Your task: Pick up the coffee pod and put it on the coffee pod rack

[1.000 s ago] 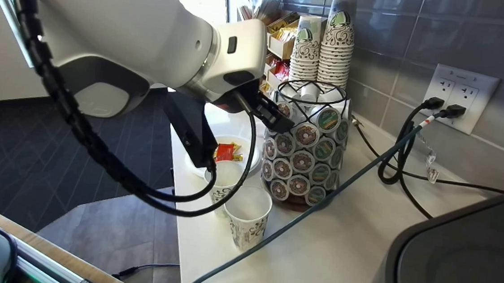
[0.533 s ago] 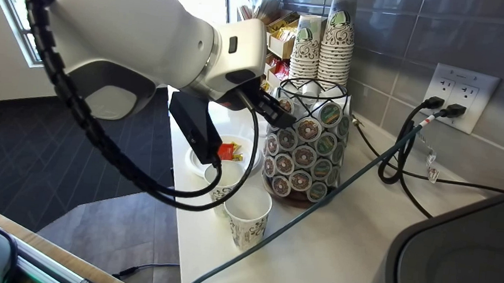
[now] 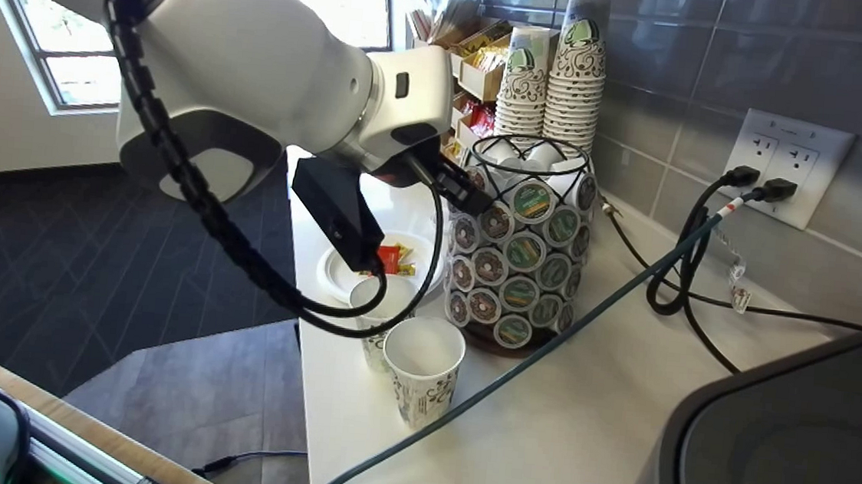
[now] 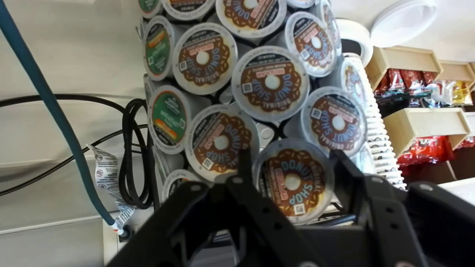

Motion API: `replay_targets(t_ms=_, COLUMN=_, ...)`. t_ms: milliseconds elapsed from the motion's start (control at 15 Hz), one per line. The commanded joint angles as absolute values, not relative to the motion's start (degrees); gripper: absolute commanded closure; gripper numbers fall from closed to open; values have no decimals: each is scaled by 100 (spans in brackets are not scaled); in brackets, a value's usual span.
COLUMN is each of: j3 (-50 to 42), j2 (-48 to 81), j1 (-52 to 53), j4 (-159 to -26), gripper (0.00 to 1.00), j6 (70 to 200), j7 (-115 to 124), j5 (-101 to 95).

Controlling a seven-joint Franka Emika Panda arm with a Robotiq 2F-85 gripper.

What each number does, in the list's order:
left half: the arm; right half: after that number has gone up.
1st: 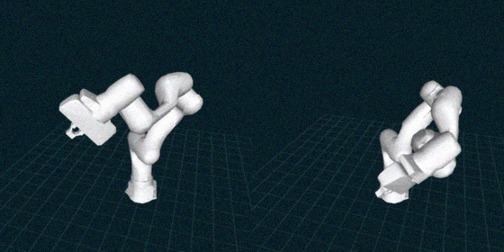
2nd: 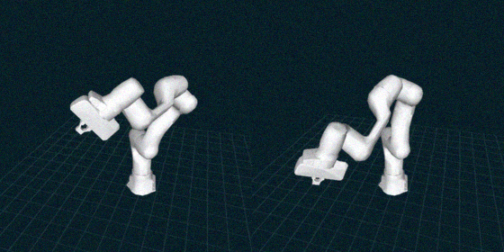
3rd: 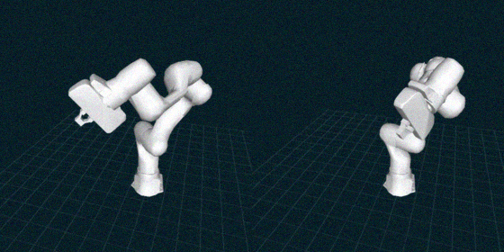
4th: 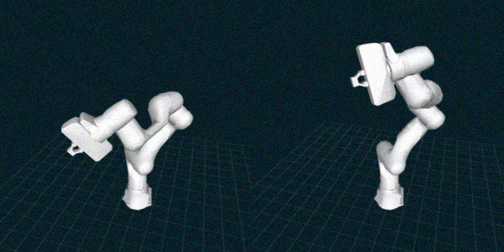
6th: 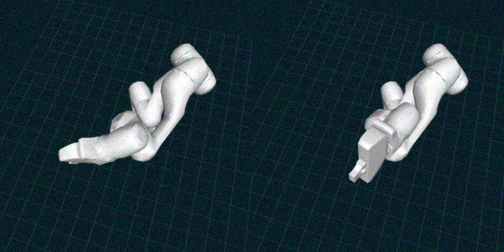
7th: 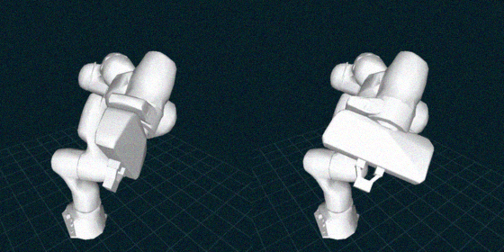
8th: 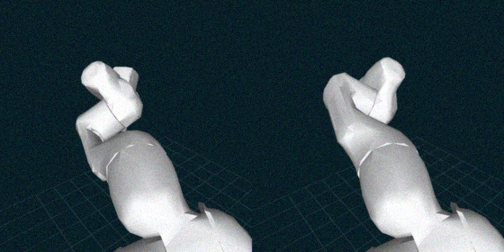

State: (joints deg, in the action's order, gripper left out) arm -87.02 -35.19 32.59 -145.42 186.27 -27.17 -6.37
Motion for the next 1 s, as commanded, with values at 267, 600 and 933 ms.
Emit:
replay_targets(t_ms=267, j3=-8921, j2=-3637, j1=3421, j4=-14494, gripper=16, j6=18353, j7=-2620, j5=-945)
replay_targets(t_ms=600, j3=-8710, j2=-3543, j1=3171, j4=-14497, gripper=0, j6=17675, j7=-2647, j5=-945)
replay_targets(t_ms=933, j3=-8583, j2=-3526, j1=2997, j4=-14450, gripper=1, j6=17144, j7=-2694, j5=-873)
